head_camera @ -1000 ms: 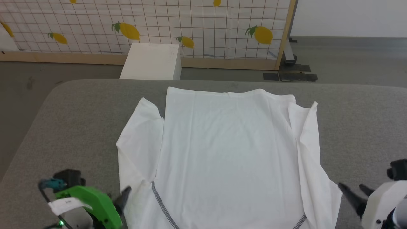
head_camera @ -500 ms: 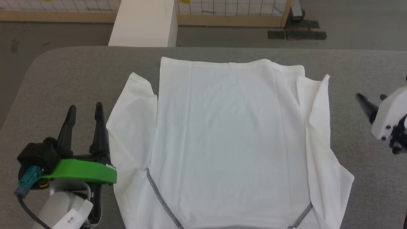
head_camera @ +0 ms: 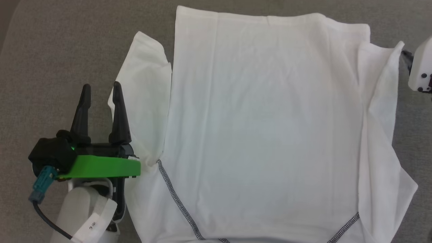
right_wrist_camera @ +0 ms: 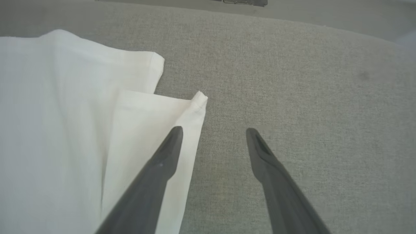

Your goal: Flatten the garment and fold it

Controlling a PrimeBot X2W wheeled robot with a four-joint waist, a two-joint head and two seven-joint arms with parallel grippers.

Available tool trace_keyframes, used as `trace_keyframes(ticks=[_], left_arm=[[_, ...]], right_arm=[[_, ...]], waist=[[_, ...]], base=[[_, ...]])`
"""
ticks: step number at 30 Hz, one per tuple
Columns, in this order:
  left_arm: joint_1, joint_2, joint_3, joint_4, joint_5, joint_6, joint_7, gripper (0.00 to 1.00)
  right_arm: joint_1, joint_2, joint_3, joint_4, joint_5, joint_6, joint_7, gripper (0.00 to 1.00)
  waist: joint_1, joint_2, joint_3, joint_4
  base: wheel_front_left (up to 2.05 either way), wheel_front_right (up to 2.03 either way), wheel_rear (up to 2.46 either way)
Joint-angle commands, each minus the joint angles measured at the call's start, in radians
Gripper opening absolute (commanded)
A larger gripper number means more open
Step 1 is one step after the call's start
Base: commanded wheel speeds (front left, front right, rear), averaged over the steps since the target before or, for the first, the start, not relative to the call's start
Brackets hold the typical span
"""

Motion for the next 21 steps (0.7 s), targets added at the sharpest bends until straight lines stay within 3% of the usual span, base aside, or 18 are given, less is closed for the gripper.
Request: trace_keyframes(ticks=[1,9,10,11,12,21], left_arm=[[-0.018,-0.014,0.012,0.003,0.022,-0.013,-0.005,1.00],[-0.014,-0.070,0.059,0.030,0.070,-0.071,-0.005,1.00],[-0.013,-0.074,0.061,0.034,0.073,-0.077,-0.005,1.00],[-0.013,-0.078,0.064,0.038,0.077,-0.082,-0.005,1.00],[-0.013,-0.081,0.068,0.040,0.080,-0.085,-0.005,1.00],[0.002,-0.099,0.092,0.073,0.100,-0.108,-0.005,1.00]], right_arm=[[-0.020,0.006,0.002,0.017,-0.011,-0.001,-0.013,1.00],[-0.036,0.004,0.043,0.115,-0.041,-0.001,-0.023,1.00],[-0.035,0.003,0.045,0.125,-0.040,-0.001,-0.013,0.91],[-0.036,0.003,0.046,0.133,-0.037,-0.001,-0.006,0.26],[-0.037,0.003,0.045,0.138,-0.034,-0.001,-0.002,0.00],[-0.043,0.000,-0.057,0.136,0.000,-0.001,-0.074,0.00]], waist=[[-0.0002,0.0096,0.073,0.049],[-0.0002,0.0096,0.086,0.049],[-0.0002,0.0096,0.084,0.047],[-0.0002,0.0096,0.082,0.044],[-0.0002,0.0096,0.079,0.041],[-0.0002,0.0096,0.010,0.017]], base=[[0.00,0.00,0.00],[0.00,0.00,0.00],[0.00,0.00,0.00],[0.00,0.00,0.00],[0.00,0.00,0.00],[0.00,0.00,0.00]])
